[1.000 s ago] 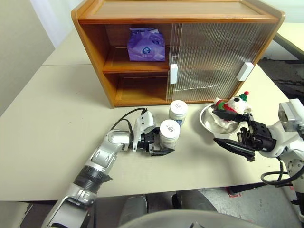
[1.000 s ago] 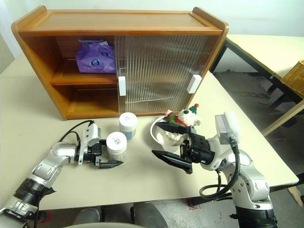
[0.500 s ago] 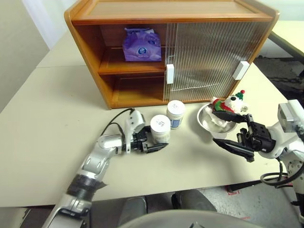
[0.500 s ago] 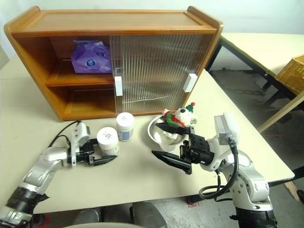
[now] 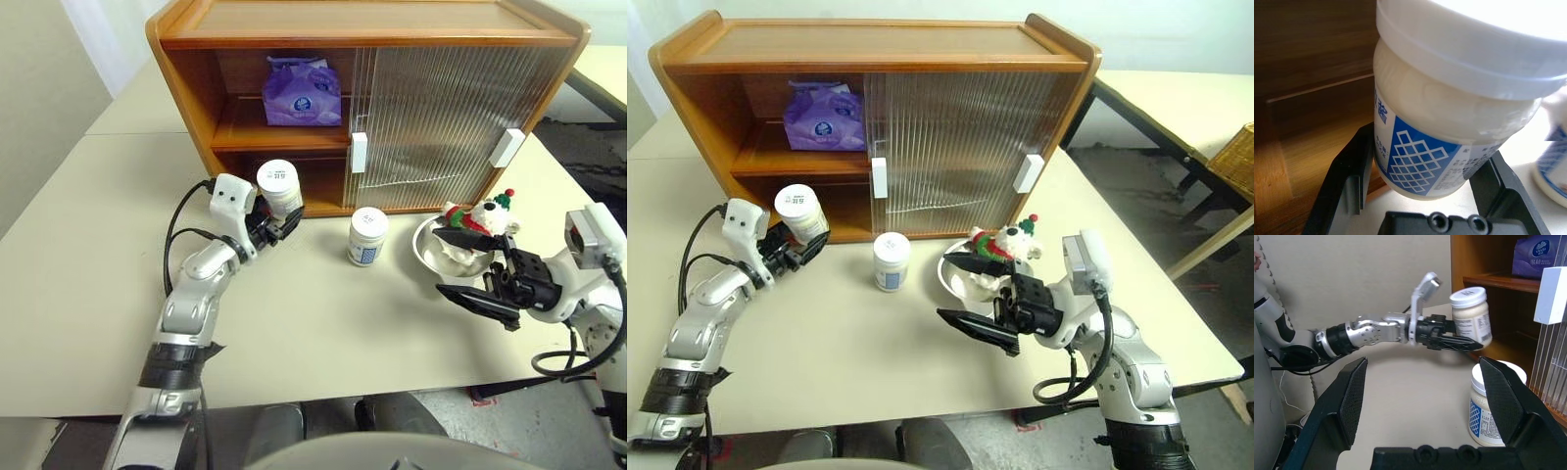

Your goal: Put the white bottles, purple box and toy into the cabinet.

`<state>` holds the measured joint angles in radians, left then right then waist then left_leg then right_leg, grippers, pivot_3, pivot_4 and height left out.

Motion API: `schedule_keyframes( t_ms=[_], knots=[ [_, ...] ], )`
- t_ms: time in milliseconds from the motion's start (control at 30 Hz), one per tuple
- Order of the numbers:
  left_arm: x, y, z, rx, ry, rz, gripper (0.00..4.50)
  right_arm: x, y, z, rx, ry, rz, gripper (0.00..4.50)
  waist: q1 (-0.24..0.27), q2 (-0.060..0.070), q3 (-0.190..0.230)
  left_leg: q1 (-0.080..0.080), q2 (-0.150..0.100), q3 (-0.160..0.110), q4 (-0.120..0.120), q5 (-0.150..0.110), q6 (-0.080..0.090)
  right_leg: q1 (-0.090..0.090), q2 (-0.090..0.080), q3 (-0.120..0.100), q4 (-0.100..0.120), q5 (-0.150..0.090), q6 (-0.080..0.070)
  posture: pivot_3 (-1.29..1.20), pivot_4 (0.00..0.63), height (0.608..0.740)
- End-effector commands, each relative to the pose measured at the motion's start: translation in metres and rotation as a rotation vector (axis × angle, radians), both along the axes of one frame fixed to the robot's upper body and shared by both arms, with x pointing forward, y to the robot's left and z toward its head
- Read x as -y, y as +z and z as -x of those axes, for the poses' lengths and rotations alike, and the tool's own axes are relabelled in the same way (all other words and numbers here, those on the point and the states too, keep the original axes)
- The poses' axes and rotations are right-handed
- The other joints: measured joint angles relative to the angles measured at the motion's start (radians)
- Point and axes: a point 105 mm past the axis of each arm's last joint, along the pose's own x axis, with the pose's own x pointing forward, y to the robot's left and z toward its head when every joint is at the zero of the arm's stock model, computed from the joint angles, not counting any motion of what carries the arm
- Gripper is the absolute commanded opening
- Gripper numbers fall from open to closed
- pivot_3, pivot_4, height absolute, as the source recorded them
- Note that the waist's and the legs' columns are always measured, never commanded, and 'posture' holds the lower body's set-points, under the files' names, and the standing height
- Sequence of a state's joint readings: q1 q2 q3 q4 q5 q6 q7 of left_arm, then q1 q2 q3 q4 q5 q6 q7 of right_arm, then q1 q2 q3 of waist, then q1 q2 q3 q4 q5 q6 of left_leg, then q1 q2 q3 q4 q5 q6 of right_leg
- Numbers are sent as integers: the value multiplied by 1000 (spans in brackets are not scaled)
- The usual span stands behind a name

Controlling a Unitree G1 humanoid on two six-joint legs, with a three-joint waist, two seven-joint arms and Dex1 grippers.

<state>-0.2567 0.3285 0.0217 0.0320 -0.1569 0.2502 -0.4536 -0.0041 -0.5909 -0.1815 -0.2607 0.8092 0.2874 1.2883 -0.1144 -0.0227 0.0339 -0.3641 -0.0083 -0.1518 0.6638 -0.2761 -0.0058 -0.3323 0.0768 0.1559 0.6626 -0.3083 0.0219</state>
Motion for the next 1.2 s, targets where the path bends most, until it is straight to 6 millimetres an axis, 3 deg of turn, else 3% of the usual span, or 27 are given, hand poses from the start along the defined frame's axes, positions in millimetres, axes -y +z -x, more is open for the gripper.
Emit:
schedule_keyframes(
  t_ms=[33,967,1200],
  knots=[
    [2,-4,-13,-17,65,-22,3143,2,0,-1,10,4,13,4500,1,0,0,0,0,0,0,0,0,0,0,0,0,0,0,-173,40,740],
    [15,-9,-72,-58,329,88,3143,0,6,0,5,7,-25,4500,9,-4,2,1,-5,0,10,0,3,8,-3,-1,-4,1,10,-177,44,740],
    [20,-14,-76,-77,327,96,3143,0,5,1,3,0,-36,4500,9,-5,3,2,-6,1,12,0,6,10,-3,-1,-4,3,12,-186,48,740]
  ],
)
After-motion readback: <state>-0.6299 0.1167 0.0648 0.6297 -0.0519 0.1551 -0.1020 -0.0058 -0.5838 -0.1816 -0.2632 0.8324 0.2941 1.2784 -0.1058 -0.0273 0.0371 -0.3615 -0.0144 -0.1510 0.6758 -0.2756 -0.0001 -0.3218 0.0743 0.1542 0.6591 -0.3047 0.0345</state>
